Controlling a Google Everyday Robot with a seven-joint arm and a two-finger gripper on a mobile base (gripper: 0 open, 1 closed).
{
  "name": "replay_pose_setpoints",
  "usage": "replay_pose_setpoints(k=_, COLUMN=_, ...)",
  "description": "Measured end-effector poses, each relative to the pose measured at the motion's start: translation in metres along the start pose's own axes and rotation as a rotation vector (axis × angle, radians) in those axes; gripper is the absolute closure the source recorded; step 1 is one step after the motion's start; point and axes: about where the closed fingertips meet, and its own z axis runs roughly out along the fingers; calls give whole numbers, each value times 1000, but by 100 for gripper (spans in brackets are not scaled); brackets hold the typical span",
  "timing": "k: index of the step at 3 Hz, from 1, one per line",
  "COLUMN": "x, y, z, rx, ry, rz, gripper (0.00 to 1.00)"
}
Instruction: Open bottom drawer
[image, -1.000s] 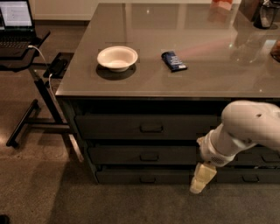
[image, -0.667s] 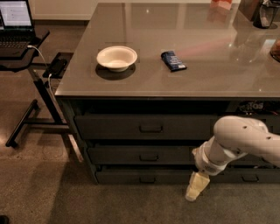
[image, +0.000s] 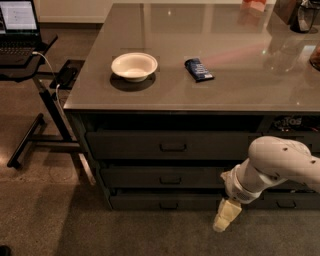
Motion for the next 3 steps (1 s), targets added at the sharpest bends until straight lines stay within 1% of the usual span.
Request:
replay_pose_setpoints(k=1, x=0, y=9, z=27, rx=7, ry=-111, rz=-22, gripper=0)
replay_pose_setpoints(k=2, x=4, y=-16, z=58, rx=106, ry=-282, rz=-50, gripper=0)
replay_pose_setpoints(k=3, x=21, y=-49, z=90, rx=182, ry=-372, rz=-67, gripper=0)
